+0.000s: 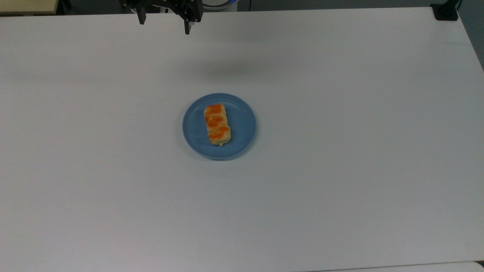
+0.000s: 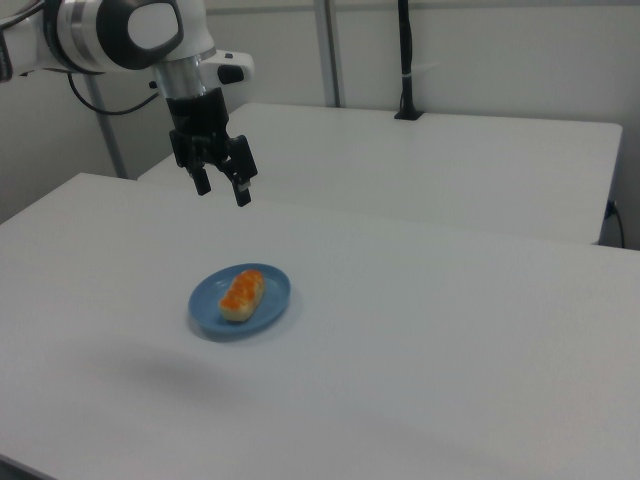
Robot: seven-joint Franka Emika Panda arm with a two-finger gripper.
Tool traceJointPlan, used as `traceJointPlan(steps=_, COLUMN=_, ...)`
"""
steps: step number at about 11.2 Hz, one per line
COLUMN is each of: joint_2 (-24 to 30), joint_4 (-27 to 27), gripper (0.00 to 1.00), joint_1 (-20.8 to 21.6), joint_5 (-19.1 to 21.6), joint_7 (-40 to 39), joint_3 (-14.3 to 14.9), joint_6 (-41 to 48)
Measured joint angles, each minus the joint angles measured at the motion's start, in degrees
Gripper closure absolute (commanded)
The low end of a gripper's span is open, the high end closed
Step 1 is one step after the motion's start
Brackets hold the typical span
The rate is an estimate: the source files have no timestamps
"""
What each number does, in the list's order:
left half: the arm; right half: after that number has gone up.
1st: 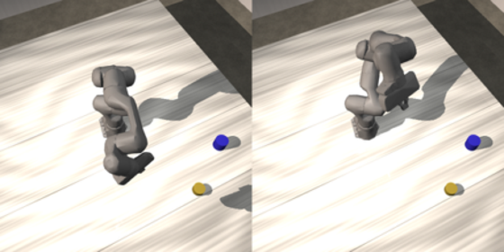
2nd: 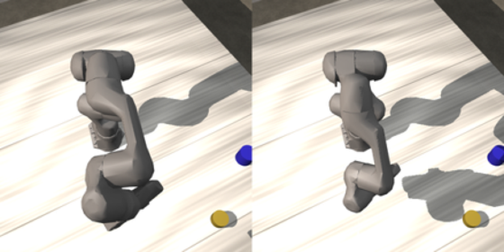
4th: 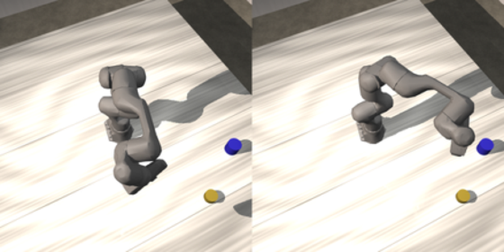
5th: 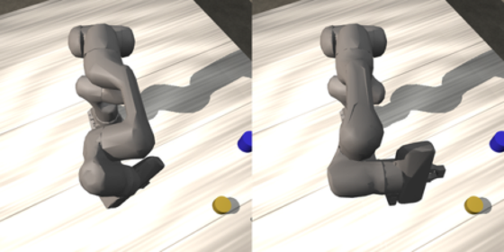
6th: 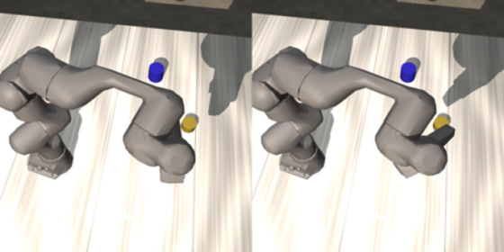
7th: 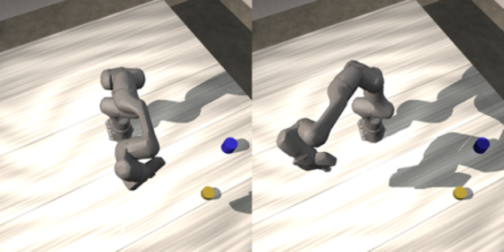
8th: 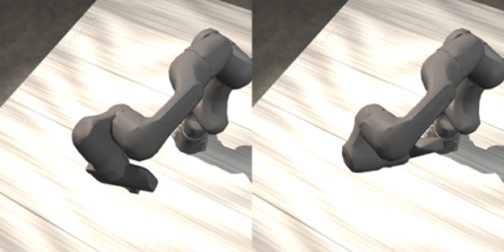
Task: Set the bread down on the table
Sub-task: 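Lower the gripper over the glazed bread roll on the blue plate, then close the gripper on the glazed bread roll and lift it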
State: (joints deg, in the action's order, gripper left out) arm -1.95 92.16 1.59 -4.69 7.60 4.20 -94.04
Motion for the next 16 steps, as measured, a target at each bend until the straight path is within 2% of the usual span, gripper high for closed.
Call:
traceJointPlan(steps=8, joint_2=-3.3, joint_4=0.2, gripper=0.00, joint_1=1.1, joint_5=0.5, joint_7=-2.9, joint_3=-0.5, joint_6=-0.5)
traceJointPlan(steps=11, joint_2=-9.6, joint_4=0.9, gripper=0.00, joint_1=1.8, joint_5=0.7, joint_7=-3.8, joint_3=-0.6, joint_6=-7.5)
traceJointPlan(steps=14, joint_2=-17.7, joint_4=1.3, gripper=0.00, joint_1=5.4, joint_5=0.7, joint_7=-3.9, joint_3=-0.8, joint_6=-14.2)
traceJointPlan(steps=16, joint_2=-22.1, joint_4=1.5, gripper=0.08, joint_1=7.8, joint_5=0.7, joint_7=-3.8, joint_3=-0.8, joint_6=-17.8)
